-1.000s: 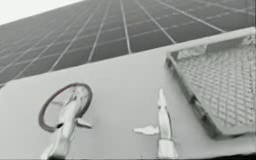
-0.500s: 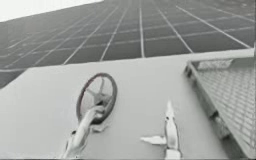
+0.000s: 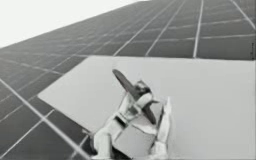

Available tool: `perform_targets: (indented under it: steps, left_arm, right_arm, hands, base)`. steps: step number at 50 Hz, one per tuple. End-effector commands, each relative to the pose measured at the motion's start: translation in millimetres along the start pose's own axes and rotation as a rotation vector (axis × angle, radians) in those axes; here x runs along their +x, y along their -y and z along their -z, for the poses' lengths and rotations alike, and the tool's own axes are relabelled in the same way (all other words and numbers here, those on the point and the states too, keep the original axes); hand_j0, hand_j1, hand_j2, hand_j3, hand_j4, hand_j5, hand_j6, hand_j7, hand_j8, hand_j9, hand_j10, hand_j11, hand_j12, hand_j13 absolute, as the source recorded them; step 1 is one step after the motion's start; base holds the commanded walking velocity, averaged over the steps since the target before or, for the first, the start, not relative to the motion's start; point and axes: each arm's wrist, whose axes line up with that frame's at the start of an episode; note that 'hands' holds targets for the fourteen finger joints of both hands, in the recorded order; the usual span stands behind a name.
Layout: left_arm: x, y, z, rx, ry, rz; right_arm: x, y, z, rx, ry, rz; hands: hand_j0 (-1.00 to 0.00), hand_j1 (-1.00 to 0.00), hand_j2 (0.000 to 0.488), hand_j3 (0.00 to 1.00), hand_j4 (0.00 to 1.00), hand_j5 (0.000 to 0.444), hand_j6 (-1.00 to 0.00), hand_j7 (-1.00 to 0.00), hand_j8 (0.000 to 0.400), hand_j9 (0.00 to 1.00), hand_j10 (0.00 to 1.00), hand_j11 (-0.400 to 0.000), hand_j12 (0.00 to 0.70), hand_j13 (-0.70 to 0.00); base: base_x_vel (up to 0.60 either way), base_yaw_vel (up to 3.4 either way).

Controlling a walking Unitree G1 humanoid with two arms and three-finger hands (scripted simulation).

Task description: Pick up and drop off the object

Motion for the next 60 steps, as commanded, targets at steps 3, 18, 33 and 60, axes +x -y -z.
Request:
perform_targets:
  steps: [3, 18, 33, 60]
  left_arm:
    - [-3, 17, 14, -0.071, -0.068, 0.025]
    - [-7, -18, 27, 0.031, -0.213, -0.13]
    - [-2, -59, 60, 0.075, -0.372, -0.293]
    - [-38, -56, 85, 0.016, -0.483, -0.193]
  right_arm:
    - [19, -26, 20, -0.117, 0.093, 0.0]
    - [33, 33, 51, 0.385, -0.325, 0.352]
    - [50, 71, 117, 0.355, 0.198, 0.094]
    - [151, 144, -72, 0.022, -0.458, 0.738]
  hands:
    - [-1.0, -1.0, 0.0, 0.93, 1.0, 0.034, -1.0, -1.0, 0.4, 0.93, 1.0, -0.4, 0.7, -0.7]
    - [-1.0, -1.0, 0.0, 1.0, 1.0, 0.0, -1.0, -1.0, 0.4, 1.0, 1.0, -0.4, 0.7, -0.7]
    - [0.0, 0.0, 0.0, 1.0, 1.0, 0.0, 0.0, 0.0, 0.0, 1.0, 1.0, -0.4, 0.0, -0.7]
    - [0.0, 0.0, 0.0, 1.0, 1.0, 0.0, 0.0, 0.0, 0.0, 1.0, 1.0, -0.4, 0.0, -0.7]
  base:
    - [0.0, 0.0]
    - [0.0, 0.0]
    - [0.0, 0.0]
    - [0.03, 0.46]
